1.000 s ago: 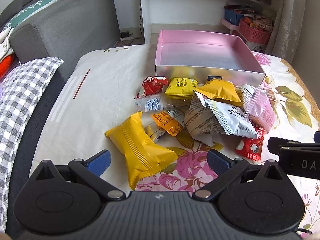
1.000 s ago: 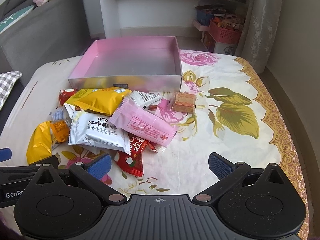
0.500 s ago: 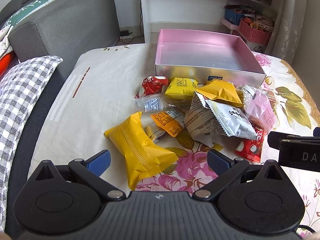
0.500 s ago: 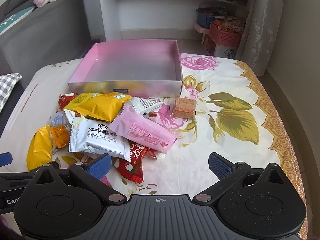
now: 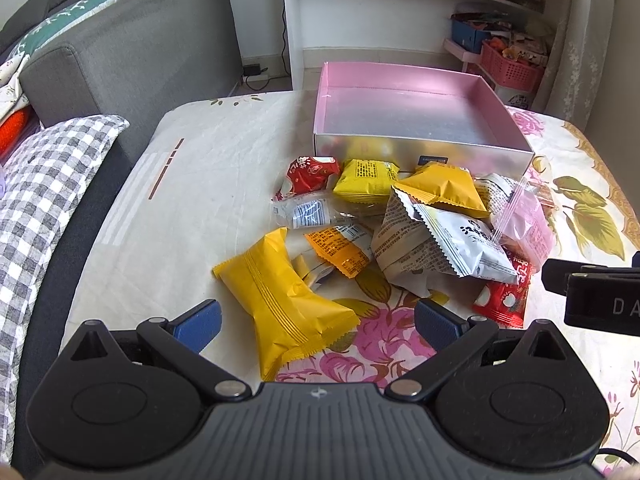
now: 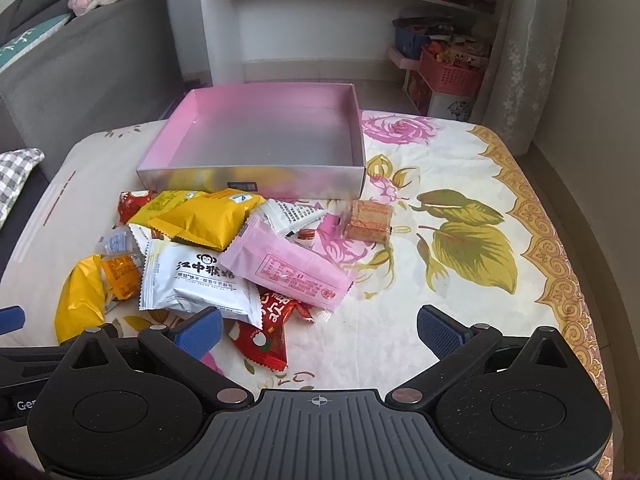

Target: Organize snacks

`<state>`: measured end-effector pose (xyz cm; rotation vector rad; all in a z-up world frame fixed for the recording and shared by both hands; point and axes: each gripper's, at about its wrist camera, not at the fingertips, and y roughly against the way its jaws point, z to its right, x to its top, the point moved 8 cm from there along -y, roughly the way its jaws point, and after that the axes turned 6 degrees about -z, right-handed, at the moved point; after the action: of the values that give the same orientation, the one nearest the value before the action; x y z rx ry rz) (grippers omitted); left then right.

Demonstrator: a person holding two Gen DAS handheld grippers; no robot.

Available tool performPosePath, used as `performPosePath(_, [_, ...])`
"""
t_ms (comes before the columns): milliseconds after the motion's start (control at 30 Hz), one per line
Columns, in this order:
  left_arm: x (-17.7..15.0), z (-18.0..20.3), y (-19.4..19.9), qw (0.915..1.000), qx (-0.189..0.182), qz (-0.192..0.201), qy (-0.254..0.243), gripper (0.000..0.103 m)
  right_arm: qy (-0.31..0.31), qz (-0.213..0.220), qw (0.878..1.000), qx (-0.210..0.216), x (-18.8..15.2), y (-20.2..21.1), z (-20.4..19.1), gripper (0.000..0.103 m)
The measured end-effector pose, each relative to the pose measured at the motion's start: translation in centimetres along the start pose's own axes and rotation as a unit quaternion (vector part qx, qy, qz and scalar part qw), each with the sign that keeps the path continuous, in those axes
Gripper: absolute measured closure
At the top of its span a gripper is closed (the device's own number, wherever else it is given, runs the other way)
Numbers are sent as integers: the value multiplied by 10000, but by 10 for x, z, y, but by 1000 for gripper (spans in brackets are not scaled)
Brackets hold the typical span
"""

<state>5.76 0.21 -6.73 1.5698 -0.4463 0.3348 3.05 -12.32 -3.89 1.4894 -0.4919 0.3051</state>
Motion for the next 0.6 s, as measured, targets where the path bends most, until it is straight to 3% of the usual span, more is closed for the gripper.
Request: performPosePath(600, [4, -2, 1, 9999, -147, -2, 26, 0, -46, 66, 10000, -42, 5, 4, 6, 0])
